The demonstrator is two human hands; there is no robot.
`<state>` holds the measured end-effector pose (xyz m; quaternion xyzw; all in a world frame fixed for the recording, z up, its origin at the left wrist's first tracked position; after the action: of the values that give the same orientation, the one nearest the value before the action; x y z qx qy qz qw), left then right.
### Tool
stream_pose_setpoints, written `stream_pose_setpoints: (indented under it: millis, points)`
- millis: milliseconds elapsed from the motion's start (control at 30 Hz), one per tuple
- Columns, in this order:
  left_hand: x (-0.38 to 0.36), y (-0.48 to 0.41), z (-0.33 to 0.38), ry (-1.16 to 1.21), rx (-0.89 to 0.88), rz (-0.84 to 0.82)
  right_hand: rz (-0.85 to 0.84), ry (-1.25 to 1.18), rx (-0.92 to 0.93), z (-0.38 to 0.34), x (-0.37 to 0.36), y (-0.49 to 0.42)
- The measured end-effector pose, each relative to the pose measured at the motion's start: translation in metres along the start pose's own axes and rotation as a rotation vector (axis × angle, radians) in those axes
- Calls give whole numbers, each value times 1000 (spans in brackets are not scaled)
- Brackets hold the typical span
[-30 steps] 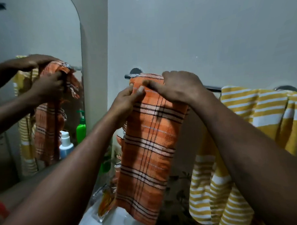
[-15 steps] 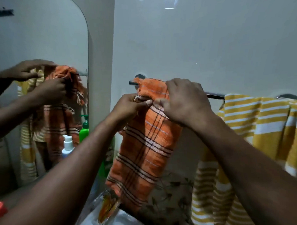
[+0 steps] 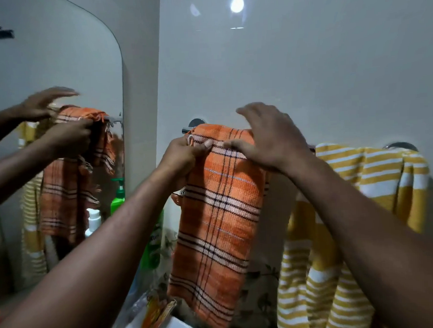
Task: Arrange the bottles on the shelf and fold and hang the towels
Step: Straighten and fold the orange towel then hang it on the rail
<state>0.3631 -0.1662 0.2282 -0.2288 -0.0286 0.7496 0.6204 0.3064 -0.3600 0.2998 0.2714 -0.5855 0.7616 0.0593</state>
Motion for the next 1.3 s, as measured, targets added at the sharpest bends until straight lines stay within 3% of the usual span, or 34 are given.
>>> stream_pose_setpoints:
  millis: [67, 100, 167, 233, 433, 633, 767, 867, 967, 1133, 1200, 1300]
  points:
    - [0, 1, 1, 29, 37, 12, 396, -174, -148, -6, 12, 49]
    - [0, 1, 0, 40, 49, 13, 428, -221, -282, -10, 13, 74]
    - [1, 0, 2, 48, 61, 8, 189, -267, -583, -17, 2, 114]
    - [0, 0, 3, 46, 66, 1, -63, -305, -756, -21, -14, 133]
    - [6, 4, 3, 13, 58, -19, 26, -759, -908, -21, -25, 102]
    - [45, 37, -20, -73, 62, -252, 63, -868, -966, -18, -19, 84]
    - [35, 32, -3, -22, -56, -126, 140, -941, -980, -11, -11, 61]
    - [17, 14, 22, -51, -110, -31, 221, -770, -938, -4, -4, 37]
    - [6, -13, 34, -193, -77, -7, 118, -565, -881, 3, -2, 13]
    - [-13, -30, 58, -154, -66, 21, 262, -764, -865, 14, 7, -15]
    - [-8, -32, 55, -179, -83, 32, 212, -647, -794, 14, 11, -18]
    - [-5, -42, 48, -515, -238, 67, 15, -325, -721, 20, 11, -17]
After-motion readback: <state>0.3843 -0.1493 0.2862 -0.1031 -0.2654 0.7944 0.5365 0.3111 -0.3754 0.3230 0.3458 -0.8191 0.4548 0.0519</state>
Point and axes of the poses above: each hand's wrist, its own y-axis away from the middle knuckle, its own x-axis out of the back of the hand, z = x × y, the point moved 1 cm from there along -y, towards the middle knuckle, and after that the axes turned 14 degrees about z, right-handed, at the moved point
